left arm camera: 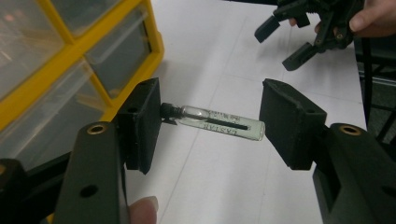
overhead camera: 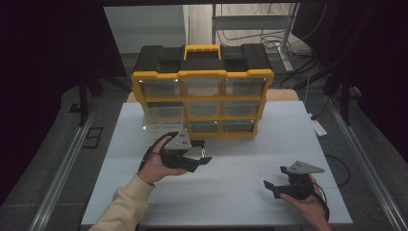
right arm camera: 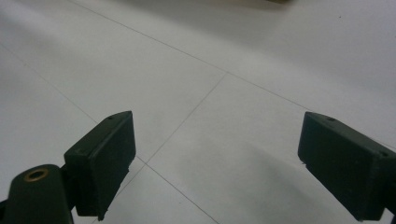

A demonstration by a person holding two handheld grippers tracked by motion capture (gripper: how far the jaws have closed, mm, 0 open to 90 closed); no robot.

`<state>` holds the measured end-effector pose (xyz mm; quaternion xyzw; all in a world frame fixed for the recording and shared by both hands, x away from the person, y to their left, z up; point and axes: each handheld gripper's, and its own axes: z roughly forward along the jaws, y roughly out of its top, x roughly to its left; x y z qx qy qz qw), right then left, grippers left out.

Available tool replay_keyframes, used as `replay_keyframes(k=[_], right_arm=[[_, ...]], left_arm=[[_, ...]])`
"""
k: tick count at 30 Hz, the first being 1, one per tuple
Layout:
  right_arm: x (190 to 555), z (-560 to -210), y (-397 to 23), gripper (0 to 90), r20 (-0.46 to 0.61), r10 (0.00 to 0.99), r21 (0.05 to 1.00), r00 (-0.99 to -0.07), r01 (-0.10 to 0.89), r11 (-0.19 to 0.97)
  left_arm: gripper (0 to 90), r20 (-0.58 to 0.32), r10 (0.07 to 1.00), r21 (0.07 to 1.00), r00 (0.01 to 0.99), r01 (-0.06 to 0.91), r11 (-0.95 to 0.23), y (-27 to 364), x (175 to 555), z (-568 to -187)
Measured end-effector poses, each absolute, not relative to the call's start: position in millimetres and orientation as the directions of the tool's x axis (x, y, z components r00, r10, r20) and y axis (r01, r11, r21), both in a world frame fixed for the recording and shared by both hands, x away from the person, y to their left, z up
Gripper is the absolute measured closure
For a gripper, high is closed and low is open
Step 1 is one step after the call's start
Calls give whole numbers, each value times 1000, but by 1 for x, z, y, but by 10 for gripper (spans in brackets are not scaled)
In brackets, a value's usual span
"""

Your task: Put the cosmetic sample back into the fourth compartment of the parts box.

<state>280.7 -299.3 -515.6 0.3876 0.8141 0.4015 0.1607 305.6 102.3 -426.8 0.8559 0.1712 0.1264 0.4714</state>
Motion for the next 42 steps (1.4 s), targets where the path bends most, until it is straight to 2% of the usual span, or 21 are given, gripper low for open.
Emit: replay_keyframes(k=[42], right_arm=[[280,-516,-298,119,44,760,775,-649,502,383]], left_arm=[[401,47,560,915,827,190,-357,157,304,-394]])
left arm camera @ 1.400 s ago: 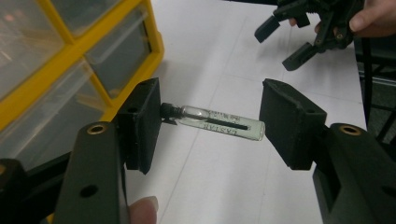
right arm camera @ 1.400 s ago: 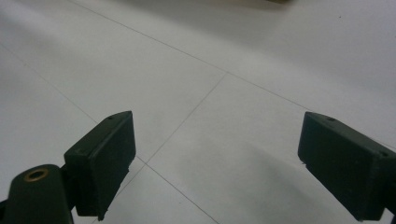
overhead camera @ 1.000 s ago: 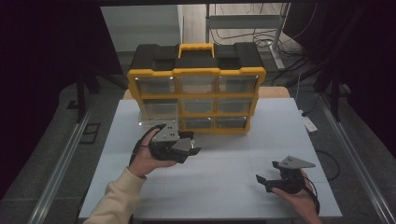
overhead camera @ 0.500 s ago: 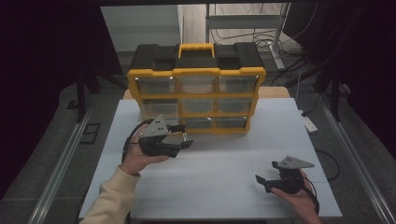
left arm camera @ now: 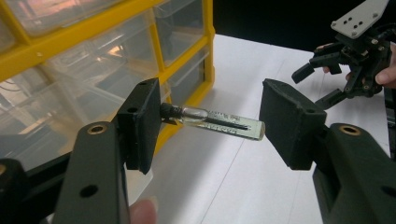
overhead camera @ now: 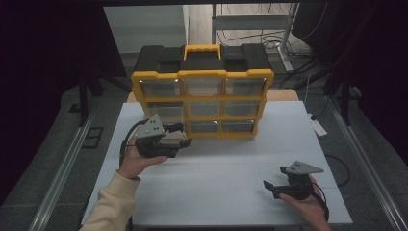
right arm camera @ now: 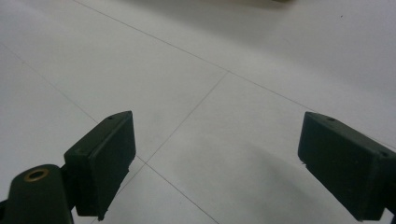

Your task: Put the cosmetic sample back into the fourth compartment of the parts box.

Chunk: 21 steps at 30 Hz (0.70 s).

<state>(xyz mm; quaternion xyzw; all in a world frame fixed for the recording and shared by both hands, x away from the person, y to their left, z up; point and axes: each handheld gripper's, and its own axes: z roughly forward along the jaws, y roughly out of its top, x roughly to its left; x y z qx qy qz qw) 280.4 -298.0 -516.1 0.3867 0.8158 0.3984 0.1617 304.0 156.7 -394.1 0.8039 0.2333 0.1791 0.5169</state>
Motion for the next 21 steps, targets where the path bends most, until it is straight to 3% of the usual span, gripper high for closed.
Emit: replay_keyframes(k=[21], right_arm=[[280,-516,-298,120,48,760,778,-648,502,378]], left_arm=[[401,46,612,934,790,184,-308,177,303,-384]])
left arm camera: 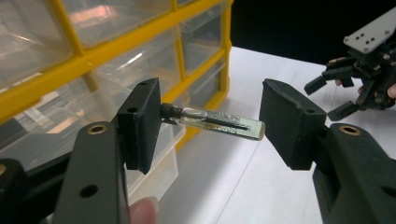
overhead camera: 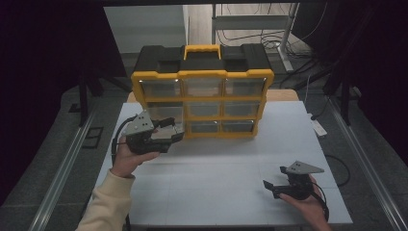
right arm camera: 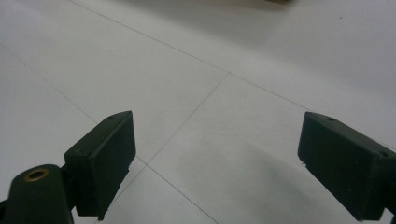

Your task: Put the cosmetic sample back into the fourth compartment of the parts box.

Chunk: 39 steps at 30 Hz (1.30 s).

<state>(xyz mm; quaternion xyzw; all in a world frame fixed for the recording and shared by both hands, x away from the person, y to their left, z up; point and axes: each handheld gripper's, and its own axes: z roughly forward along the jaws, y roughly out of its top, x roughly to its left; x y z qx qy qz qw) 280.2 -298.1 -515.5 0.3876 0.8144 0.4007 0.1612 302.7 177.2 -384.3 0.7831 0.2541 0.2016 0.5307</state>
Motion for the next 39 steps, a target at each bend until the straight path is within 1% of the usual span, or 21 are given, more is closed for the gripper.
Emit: replay_keyframes(k=[19,29,34,39], right_arm=[[280,-515,-297,119,46,758,780,-651,498,380],[279,-514,-297,119,50,760,785,-648,496,372],[279,-514,-297,119,51,760,786,-647,496,370],[279,-514,-297,120,53,762,786,-645,498,367]], left_arm=[[401,6,676,945,737,218,-246,190,309,-384],[401,-1,728,951,686,225,-211,194,316,-377],[401,3,754,945,657,244,-216,199,323,-374],[401,-16,782,936,623,284,-207,203,332,-371]])
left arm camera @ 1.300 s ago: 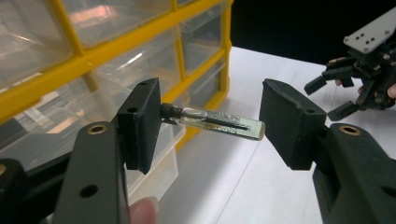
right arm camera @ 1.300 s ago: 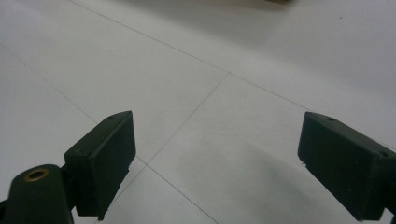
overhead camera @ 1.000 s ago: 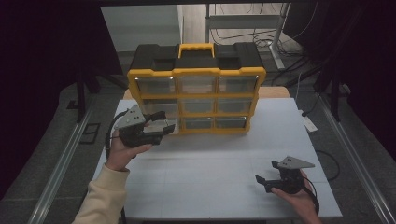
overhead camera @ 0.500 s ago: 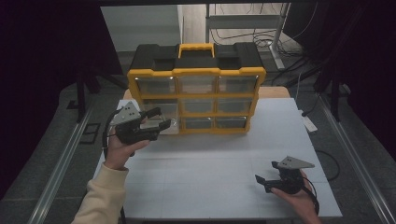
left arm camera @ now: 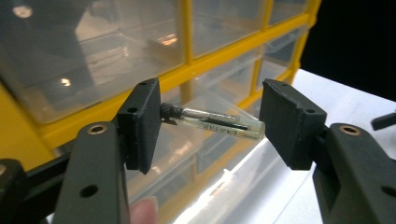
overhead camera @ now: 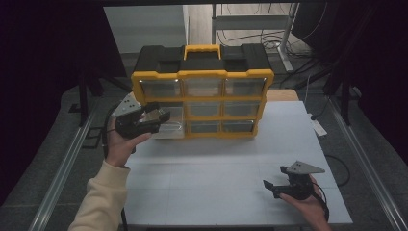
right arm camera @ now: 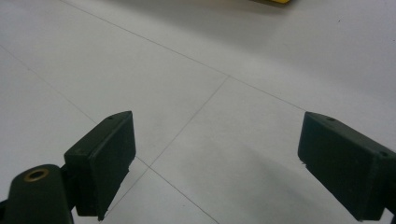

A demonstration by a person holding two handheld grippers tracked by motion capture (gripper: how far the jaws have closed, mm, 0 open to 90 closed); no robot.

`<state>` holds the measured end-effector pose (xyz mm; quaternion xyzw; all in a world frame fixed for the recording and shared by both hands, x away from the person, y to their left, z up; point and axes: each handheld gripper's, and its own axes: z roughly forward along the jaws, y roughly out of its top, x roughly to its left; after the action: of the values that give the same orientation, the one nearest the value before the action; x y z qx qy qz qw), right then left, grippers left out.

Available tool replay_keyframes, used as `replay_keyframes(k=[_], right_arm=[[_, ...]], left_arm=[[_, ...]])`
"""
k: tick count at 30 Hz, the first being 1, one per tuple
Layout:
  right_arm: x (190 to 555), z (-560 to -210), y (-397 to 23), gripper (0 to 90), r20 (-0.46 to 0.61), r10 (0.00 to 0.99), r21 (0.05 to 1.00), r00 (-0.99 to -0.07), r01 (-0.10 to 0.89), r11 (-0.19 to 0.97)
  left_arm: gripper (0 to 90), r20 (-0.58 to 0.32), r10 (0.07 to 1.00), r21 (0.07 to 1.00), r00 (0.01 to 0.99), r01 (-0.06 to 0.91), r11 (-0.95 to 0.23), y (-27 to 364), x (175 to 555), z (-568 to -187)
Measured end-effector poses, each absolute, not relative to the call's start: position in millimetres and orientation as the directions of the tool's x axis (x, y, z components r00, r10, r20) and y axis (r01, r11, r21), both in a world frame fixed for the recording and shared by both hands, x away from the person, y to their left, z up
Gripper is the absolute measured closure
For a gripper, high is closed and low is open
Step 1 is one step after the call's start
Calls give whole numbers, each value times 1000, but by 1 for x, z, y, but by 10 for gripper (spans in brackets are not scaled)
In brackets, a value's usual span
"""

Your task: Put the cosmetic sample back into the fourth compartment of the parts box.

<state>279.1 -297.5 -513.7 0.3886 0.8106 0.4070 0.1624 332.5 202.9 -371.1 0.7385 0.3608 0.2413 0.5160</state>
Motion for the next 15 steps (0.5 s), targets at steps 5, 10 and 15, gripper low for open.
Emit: replay_keyframes(k=[5,10,15], right_arm=[[279,-513,-296,120,47,763,785,-645,496,371],[279,-514,-297,120,52,762,786,-645,497,368],[279,-513,-297,120,53,761,786,-647,497,367]], left_arm=[[400,-23,805,926,593,316,-207,203,343,-373],[400,-25,811,922,585,328,-208,204,345,-374],[377,-44,795,923,605,330,-200,204,346,-376]])
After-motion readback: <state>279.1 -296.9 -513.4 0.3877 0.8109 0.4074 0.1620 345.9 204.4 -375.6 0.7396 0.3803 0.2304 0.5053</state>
